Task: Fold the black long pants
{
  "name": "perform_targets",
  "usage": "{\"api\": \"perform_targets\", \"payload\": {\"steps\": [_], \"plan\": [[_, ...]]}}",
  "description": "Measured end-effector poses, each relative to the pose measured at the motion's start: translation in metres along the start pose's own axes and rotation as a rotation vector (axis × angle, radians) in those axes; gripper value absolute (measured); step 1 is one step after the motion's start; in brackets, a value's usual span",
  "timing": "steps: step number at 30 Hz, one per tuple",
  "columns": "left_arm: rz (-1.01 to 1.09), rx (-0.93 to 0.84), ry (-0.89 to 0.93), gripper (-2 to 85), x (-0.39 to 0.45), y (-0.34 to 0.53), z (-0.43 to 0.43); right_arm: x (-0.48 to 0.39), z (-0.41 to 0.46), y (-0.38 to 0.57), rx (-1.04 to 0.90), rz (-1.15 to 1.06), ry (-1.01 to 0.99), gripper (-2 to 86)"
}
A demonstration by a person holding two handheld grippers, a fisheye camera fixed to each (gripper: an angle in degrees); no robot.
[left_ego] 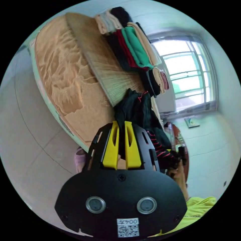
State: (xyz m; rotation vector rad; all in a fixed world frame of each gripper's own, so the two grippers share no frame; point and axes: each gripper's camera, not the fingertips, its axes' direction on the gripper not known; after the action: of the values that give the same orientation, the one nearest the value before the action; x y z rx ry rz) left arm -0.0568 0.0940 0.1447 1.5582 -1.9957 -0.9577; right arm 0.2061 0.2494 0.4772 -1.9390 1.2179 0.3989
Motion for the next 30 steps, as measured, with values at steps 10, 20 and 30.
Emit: {"api": "perform_targets", "payload": {"steps": [10, 20, 30], "plan": [[0.438, 0.142, -0.092, 3.7, 0.01, 0.076, 0.051, -0.095, -0.031, 0.058, 0.045, -0.255, 0.186, 9.3], [0.657, 0.218, 0.064, 3.3, 0.021, 0.119, 0.113, -0.134, -0.131, 0.164, 0.281, -0.386, 0.29, 9.3], [0.863, 0.069, 0.384, 3.4, 0.069, 0.132, 0.236, -0.074, -0.205, 0.34, 0.718, -0.148, 0.459, 9.2]]}}
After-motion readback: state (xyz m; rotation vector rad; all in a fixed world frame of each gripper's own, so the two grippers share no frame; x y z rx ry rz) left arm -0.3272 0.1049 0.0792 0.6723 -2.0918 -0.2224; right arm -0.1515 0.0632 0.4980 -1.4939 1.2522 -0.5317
